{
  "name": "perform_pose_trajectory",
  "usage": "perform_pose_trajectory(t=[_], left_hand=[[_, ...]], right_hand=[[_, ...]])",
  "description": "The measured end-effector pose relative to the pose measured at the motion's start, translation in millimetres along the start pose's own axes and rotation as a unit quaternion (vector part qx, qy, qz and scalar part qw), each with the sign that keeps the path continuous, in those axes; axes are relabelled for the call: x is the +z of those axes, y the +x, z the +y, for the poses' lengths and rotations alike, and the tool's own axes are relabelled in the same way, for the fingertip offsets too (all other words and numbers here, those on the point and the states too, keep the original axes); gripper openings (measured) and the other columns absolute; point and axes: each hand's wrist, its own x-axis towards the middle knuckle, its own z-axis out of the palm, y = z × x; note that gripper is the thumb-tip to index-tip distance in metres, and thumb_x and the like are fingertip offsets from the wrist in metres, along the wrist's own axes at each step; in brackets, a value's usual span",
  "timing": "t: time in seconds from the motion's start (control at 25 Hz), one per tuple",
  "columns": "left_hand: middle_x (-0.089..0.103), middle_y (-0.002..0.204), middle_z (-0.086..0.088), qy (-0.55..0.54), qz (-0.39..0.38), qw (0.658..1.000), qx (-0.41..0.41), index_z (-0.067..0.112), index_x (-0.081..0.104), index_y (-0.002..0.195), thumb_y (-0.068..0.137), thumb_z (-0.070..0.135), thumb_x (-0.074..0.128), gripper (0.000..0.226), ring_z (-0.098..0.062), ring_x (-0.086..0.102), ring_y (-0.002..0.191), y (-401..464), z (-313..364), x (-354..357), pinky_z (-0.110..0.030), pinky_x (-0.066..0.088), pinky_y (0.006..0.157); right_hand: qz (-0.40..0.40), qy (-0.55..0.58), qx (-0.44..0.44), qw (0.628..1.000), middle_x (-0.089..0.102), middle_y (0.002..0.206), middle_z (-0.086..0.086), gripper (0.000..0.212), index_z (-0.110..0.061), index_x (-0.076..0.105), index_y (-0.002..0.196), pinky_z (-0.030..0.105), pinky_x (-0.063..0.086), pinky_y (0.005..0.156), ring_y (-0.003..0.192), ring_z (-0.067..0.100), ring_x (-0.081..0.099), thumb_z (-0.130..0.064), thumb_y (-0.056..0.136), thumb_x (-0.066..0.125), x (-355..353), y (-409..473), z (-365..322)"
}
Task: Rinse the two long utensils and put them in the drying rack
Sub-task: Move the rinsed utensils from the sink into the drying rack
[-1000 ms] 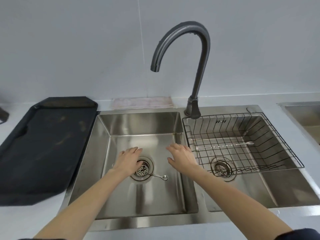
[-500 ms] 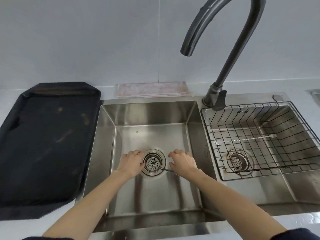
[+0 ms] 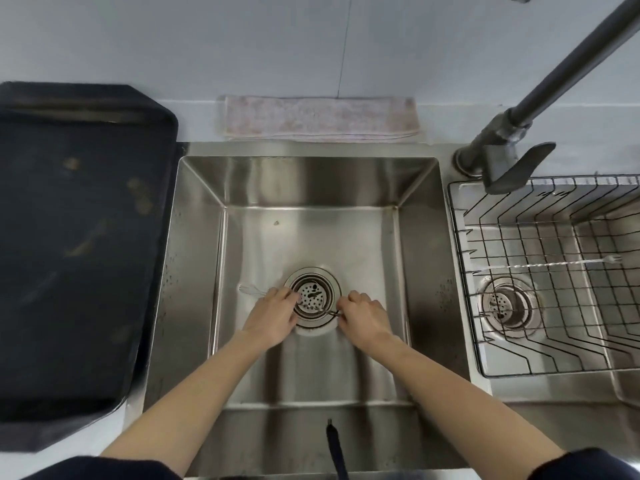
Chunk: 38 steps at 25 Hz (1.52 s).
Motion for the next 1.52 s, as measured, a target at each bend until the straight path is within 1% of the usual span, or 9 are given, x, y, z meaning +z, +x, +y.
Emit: perform_pose_trajectory(t=[0.12,0.32,0.52,0.64,0.8,1.0,1.36,1.44,1.52], left_hand=[[0.049,0.135,-0.009,0.008,0.007,1.000,0.005,0.012,0.043,0.132,0.092,0.016,0.043,0.041,-0.028,0.038,0.125,5.8,-1.5,6.0,-0.035,0.035,0.105],[0.053,0.128,-0.007,0.022,0.026,0.999,0.003,0.014,0.050,0.125,0.090,0.006,0.042,0.036,-0.025,0.040,0.123,12.2,-0.9,9.7,-0.035,0.037,0.099],[0.056,0.123,-0.004,0.060,0.025,0.998,-0.002,0.014,0.054,0.115,0.092,0.012,0.042,0.026,-0.023,0.045,0.120,9.2,3.3,9.0,-0.033,0.036,0.094],[0.055,0.123,-0.004,0.057,0.036,0.998,-0.008,0.014,0.054,0.114,0.093,0.013,0.041,0.025,-0.023,0.046,0.118,3.4,2.6,4.9,-0.033,0.035,0.093],[0.054,0.126,-0.005,0.035,0.059,0.998,-0.008,0.014,0.053,0.116,0.093,0.012,0.040,0.027,-0.024,0.047,0.119,-7.6,7.1,-9.4,-0.035,0.034,0.096],[0.055,0.124,-0.004,0.042,0.103,0.994,0.018,0.016,0.054,0.116,0.095,0.019,0.039,0.026,-0.023,0.049,0.118,-26.9,16.5,-31.0,-0.034,0.034,0.096],[0.055,0.122,-0.002,0.083,0.181,0.979,0.035,0.018,0.054,0.116,0.095,0.024,0.039,0.026,-0.020,0.051,0.116,-78.3,35.6,-72.3,-0.031,0.033,0.098],[0.056,0.120,-0.001,0.088,0.204,0.974,0.032,0.017,0.054,0.116,0.095,0.024,0.038,0.027,-0.020,0.052,0.116,-90.0,38.6,-79.3,-0.031,0.034,0.098],[0.058,0.121,-0.001,0.094,0.222,0.970,0.027,0.018,0.055,0.116,0.095,0.022,0.038,0.027,-0.021,0.054,0.114,-101.0,41.7,-82.6,-0.031,0.036,0.096]], right_hand=[[0.012,-0.001,-0.002,1.000,0.053,0.123,0.012,0.027,-0.010,0.051,0.118,0.039,0.039,0.096,0.117,0.030,0.047,-0.014,0.092,0.045,4.2,6.4,2.1],[0.023,0.004,0.001,1.000,0.055,0.120,0.012,0.024,-0.009,0.055,0.113,0.037,0.038,0.095,0.116,0.029,0.047,-0.006,0.092,0.043,9.8,9.9,4.8],[0.034,0.003,-0.008,0.999,0.055,0.119,0.012,0.023,-0.008,0.054,0.112,0.037,0.040,0.093,0.116,0.028,0.048,-0.003,0.091,0.044,10.6,6.9,5.2],[0.035,0.003,-0.017,0.999,0.057,0.118,0.011,0.023,-0.008,0.053,0.112,0.037,0.044,0.087,0.115,0.027,0.048,-0.003,0.091,0.045,5.8,1.1,3.0],[0.049,-0.004,-0.027,0.998,0.058,0.119,0.011,0.028,-0.010,0.051,0.116,0.037,0.046,0.084,0.114,0.028,0.049,-0.002,0.090,0.044,-5.5,-10.9,-0.4],[0.102,-0.031,-0.044,0.993,0.057,0.123,0.009,0.031,-0.014,0.053,0.121,0.039,0.046,0.089,0.117,0.029,0.048,-0.004,0.093,0.043,-28.8,-35.4,-0.3],[0.256,-0.037,-0.083,0.963,0.062,0.116,0.004,0.024,-0.015,0.057,0.115,0.038,0.045,0.089,0.110,0.028,0.051,-0.013,0.097,0.042,-70.6,-83.3,0.0],[0.275,-0.034,-0.093,0.956,0.064,0.113,0.005,0.023,-0.014,0.059,0.113,0.037,0.045,0.088,0.107,0.030,0.051,-0.010,0.095,0.044,-75.9,-93.9,3.0],[0.319,-0.030,-0.106,0.941,0.069,0.105,0.005,0.019,-0.012,0.064,0.105,0.035,0.048,0.082,0.098,0.031,0.056,-0.006,0.090,0.054,-81.1,-106.2,9.3]])
